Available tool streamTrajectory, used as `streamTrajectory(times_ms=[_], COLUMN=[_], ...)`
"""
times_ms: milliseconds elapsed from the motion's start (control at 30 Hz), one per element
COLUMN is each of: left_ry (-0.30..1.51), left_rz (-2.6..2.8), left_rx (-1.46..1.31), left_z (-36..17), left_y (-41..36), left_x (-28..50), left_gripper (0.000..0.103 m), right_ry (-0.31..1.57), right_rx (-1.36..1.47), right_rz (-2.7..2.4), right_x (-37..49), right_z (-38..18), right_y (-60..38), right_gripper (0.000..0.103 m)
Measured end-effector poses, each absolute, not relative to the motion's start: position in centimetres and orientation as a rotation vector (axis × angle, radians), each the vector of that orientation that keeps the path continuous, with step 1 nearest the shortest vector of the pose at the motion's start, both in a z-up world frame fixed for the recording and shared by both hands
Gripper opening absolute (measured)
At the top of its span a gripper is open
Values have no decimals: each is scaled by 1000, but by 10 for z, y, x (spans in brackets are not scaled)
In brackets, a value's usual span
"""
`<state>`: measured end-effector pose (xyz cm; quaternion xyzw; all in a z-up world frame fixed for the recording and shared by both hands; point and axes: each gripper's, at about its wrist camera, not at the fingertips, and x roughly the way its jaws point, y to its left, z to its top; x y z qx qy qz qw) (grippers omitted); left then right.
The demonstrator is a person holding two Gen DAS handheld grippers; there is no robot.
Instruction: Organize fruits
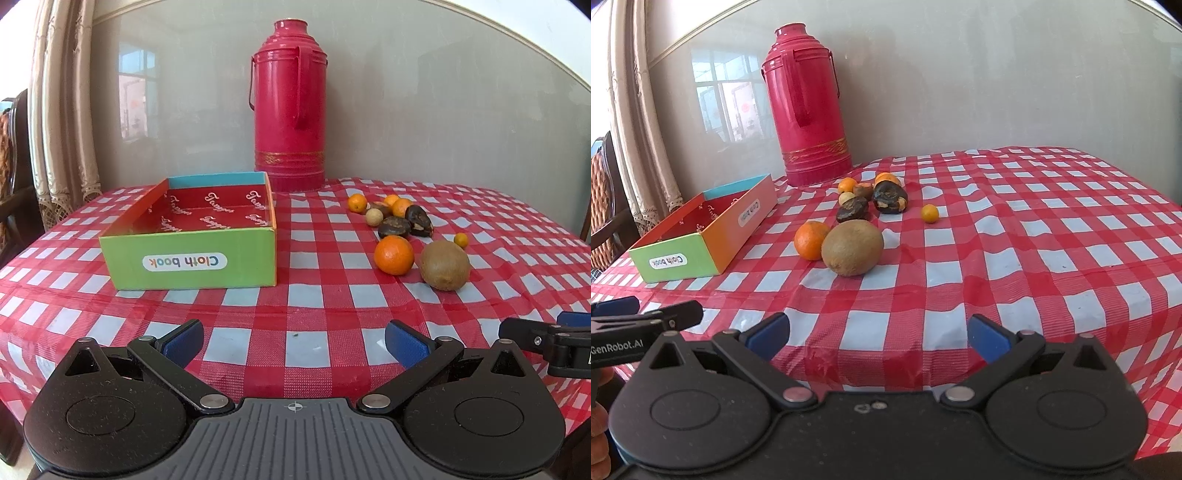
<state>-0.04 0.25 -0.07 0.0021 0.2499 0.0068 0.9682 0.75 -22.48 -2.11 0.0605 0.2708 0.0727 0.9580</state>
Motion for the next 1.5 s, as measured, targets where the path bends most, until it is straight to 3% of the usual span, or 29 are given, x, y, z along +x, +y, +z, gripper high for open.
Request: streamTrajectory(times_ms=[400,1500], left_ry=[411,398], left_rz=[34,38], left_rx=[5,9], left_z=[8,17], left_y=[5,7], left_x=[-12,-16], left_gripper=[103,103], right_ry=[524,480], right_rx=[139,180], right_rz=[152,173], right_x=[5,-1], right_z=[-18,-8], right_y=[-226,-228], right_gripper=[97,97])
